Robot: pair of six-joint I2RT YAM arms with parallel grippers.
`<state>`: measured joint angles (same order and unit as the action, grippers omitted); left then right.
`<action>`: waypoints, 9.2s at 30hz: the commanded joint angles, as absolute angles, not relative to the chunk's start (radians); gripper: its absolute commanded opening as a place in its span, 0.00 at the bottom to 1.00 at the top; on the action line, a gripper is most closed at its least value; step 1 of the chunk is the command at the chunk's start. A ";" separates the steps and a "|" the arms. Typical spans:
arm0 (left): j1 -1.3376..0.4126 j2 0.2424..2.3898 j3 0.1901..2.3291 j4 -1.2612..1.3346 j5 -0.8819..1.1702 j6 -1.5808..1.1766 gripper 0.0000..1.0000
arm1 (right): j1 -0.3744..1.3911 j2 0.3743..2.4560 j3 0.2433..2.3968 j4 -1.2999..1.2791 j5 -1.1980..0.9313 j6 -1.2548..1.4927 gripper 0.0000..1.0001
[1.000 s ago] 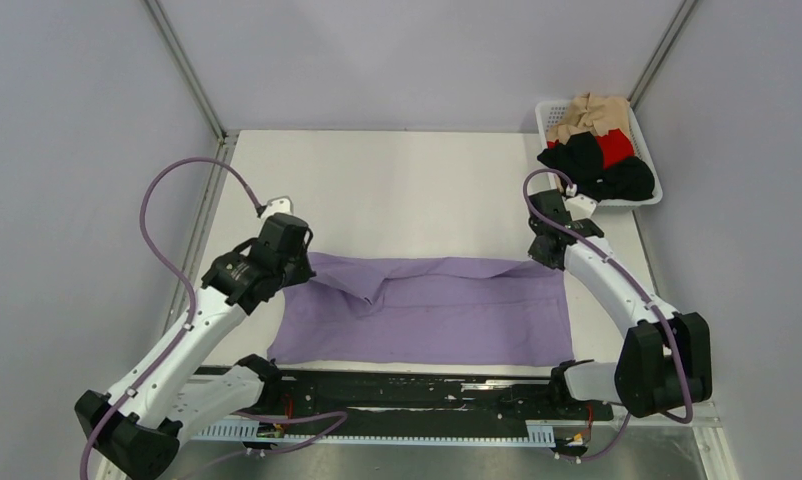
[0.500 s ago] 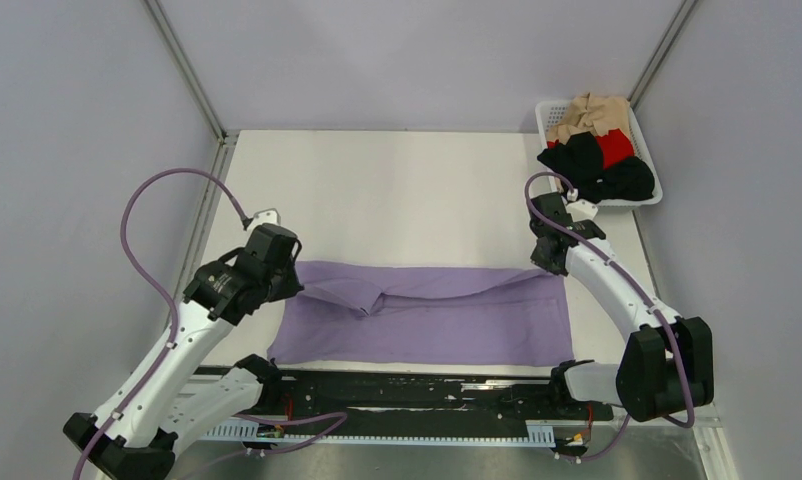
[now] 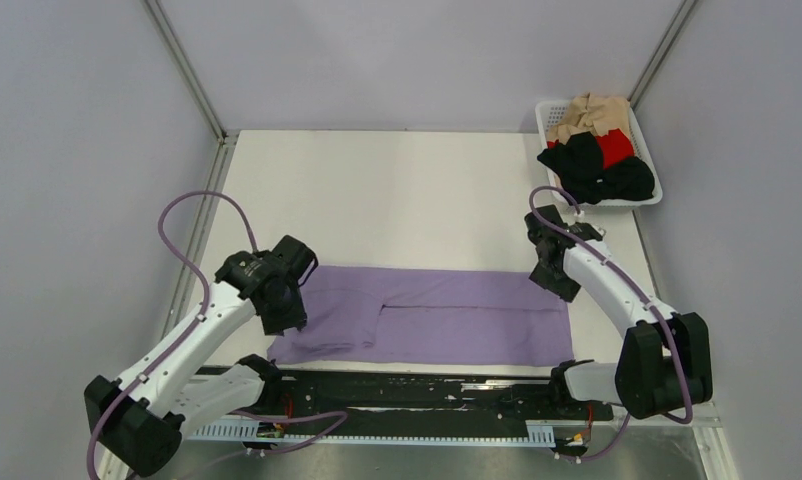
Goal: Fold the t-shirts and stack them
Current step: Fold the other side of the tshirt into a rectangle, then rotate the tshirt 90 degrees, then grab the bottom of the folded rectangular tshirt with both arms, then fold the folded rectangular tshirt in 1/3 of the way, then grab one side of the 2/3 rectangular tshirt with both arms
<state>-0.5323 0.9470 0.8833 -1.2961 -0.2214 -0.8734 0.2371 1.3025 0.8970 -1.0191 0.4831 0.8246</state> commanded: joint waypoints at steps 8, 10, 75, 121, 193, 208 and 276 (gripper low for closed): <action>-0.561 0.979 0.971 -1.361 -0.219 -0.907 1.00 | 0.240 1.263 0.938 -1.136 0.621 0.978 1.00; -0.562 0.976 0.953 -1.187 -0.145 -0.860 1.00 | 0.240 1.249 0.937 -1.080 0.601 0.939 1.00; -0.434 2.866 2.442 -0.105 0.295 -1.236 1.00 | 0.792 1.402 0.631 -0.087 -0.341 0.787 1.00; -0.893 0.820 0.460 -0.533 0.182 -0.979 0.77 | 0.736 0.792 0.458 -0.406 -0.018 0.743 1.00; -0.890 0.932 0.461 -0.258 0.215 -0.974 0.00 | 0.827 1.002 0.482 -0.346 -0.201 0.786 0.00; -0.648 1.252 0.793 -0.223 0.027 -0.734 0.00 | 0.535 1.184 0.667 -0.224 -0.183 0.720 0.00; -0.479 1.661 0.838 -0.149 0.218 -0.718 0.55 | 0.399 1.596 0.762 -0.120 -0.273 0.635 0.46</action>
